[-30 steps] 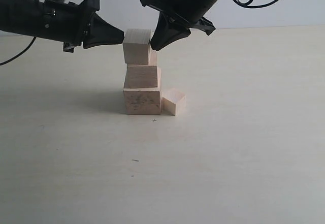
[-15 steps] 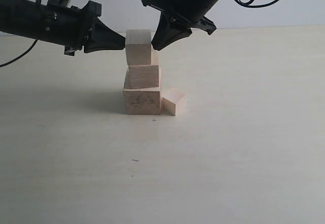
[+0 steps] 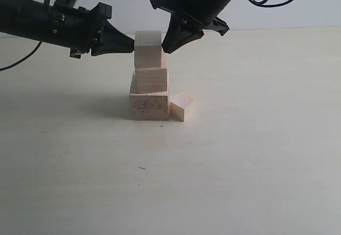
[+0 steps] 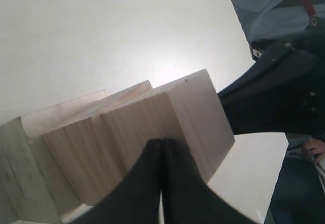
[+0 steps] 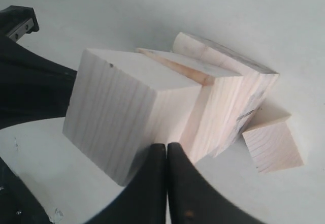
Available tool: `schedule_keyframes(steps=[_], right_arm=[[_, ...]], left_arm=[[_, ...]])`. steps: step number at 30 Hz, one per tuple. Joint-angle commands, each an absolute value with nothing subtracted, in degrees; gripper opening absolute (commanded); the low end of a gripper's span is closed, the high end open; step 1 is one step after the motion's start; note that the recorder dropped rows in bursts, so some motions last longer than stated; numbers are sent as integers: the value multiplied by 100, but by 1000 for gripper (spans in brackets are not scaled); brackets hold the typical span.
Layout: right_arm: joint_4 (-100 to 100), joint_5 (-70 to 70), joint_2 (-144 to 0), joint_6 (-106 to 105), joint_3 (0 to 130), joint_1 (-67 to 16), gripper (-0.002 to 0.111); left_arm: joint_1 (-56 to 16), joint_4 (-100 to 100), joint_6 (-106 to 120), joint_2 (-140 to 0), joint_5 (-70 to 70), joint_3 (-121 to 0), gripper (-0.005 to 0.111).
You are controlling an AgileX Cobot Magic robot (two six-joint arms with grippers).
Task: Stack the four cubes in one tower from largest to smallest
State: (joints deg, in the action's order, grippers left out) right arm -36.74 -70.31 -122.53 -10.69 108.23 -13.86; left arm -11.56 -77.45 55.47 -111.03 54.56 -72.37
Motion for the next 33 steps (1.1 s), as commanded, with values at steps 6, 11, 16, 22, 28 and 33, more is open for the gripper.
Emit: schedule_keyframes(steps=[6,11,16,22,28,33], right_arm=[[-2245,-6946,-12398,0,10839,-1400,0],[-3088,-6996,-12575,-629,10839,-1400,0],[-3149,-6996,-12575,-629,10839,-1400,0],[-3456,-6996,-12585,-841,10839,-1400,0],[-3456,-6996,-12586,-841,10839,-1400,0],[-3482,-6996,-12586,-841,10839,-1400,0]], left_arm=[[-1253,-7798,5519,-11067,5434,-7262,0],[-1253,-7867,5519,-11067,5421,-7262,0],[-1023,-8123,5519,-11044,5364,-7262,0],[-732,-8082,5519,-11067,5298,-7262,0],[-744,-7892,5508,-11172,5250,-7262,0],[-744,-7471,5207,-11172,5198,-7262,0]])
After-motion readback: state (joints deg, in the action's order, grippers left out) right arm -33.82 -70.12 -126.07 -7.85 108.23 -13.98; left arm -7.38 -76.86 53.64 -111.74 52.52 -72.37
